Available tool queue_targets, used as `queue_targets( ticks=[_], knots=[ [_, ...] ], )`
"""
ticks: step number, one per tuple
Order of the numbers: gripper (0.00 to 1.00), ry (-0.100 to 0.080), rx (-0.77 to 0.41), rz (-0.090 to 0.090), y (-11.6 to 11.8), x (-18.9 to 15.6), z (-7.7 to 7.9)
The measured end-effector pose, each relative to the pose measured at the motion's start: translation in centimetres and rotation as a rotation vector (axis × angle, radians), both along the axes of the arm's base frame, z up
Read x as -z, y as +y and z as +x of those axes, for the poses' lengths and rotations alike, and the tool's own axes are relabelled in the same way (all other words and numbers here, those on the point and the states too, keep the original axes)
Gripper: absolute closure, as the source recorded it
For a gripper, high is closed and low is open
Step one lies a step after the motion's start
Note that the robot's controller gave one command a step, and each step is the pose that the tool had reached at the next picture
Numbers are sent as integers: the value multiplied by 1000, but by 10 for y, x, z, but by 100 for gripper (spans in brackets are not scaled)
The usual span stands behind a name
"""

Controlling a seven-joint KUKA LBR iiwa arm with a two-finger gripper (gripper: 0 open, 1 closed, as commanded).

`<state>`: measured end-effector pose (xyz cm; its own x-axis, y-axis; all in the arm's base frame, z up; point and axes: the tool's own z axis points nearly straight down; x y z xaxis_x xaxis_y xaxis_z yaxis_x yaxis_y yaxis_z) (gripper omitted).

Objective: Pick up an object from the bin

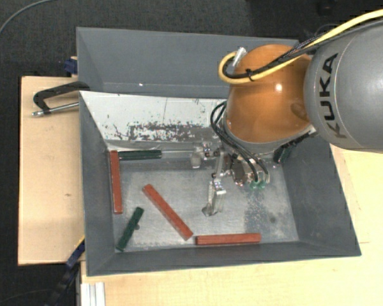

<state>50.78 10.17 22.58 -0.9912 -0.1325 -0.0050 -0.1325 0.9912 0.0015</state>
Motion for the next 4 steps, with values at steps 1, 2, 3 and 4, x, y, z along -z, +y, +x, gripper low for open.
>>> queue_targets(
  ticks=[1, 2, 3, 4],
  knots=[
    [0, 8, -23, 0, 57, 158, 7],
    [100, -2, -20, 3, 57, 151, 10],
    [0, 2, -20, 0, 55, 153, 8],
    [0, -6, -33, -2, 9, 154, 84]
  ],
)
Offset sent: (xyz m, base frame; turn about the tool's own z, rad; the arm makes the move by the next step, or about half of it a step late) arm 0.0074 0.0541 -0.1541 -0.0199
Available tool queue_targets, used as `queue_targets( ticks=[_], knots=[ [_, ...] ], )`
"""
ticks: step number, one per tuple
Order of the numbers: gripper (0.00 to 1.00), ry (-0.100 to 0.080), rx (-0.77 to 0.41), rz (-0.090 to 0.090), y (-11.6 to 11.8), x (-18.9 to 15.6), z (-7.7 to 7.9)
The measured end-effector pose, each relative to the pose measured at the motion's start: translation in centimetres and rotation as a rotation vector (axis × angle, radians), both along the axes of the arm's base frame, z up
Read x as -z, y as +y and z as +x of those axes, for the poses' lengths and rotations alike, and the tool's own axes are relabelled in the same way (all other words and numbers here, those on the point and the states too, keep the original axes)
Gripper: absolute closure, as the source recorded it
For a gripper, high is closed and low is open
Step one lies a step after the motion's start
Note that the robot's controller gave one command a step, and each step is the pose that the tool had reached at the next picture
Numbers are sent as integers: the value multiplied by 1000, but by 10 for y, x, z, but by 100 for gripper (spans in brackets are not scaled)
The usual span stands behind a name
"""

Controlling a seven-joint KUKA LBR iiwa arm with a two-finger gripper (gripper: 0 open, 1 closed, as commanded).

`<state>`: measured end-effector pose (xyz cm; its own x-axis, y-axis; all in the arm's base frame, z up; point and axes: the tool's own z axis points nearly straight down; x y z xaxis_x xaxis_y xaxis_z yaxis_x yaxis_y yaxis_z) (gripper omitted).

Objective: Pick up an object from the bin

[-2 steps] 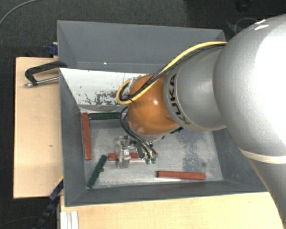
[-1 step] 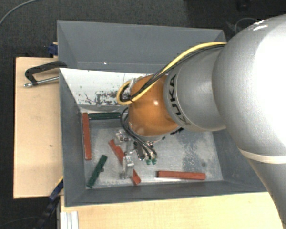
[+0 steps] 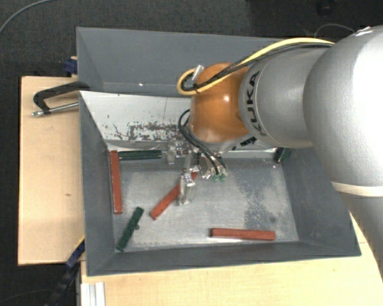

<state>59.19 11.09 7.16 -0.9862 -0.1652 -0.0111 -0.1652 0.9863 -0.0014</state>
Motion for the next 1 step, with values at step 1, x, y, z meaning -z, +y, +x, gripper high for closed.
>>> queue_targets(
  ticks=[1],
  knots=[
    [100, 6, -3, 2, 3, 1, -3]
  ],
)
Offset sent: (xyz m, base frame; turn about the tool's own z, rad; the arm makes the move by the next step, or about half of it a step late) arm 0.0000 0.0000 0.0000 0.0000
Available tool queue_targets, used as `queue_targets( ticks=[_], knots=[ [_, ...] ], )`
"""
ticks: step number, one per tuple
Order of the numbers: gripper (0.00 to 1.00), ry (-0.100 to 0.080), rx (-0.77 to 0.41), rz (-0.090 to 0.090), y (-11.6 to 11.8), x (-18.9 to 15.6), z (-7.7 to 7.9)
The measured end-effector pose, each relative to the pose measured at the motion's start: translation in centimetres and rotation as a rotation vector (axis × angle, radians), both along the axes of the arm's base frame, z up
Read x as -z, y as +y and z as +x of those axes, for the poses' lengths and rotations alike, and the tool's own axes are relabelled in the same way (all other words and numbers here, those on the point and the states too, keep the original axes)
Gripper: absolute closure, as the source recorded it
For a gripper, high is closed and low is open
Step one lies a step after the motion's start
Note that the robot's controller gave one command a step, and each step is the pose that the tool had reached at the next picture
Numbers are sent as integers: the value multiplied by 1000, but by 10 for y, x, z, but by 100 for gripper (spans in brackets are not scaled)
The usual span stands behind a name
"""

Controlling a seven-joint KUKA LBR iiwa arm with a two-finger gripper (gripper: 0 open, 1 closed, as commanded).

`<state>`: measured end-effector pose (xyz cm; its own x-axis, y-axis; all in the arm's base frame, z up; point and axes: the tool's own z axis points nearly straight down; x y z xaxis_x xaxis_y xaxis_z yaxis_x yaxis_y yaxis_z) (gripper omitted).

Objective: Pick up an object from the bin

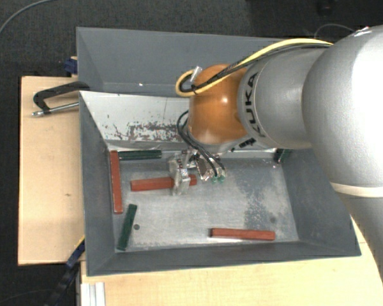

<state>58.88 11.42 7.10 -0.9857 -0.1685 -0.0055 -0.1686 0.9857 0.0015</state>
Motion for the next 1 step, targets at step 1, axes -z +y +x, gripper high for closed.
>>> queue_targets(
  ticks=[1],
  knots=[
    [100, -10, -38, 1, 8, -142, -6]
  ],
)
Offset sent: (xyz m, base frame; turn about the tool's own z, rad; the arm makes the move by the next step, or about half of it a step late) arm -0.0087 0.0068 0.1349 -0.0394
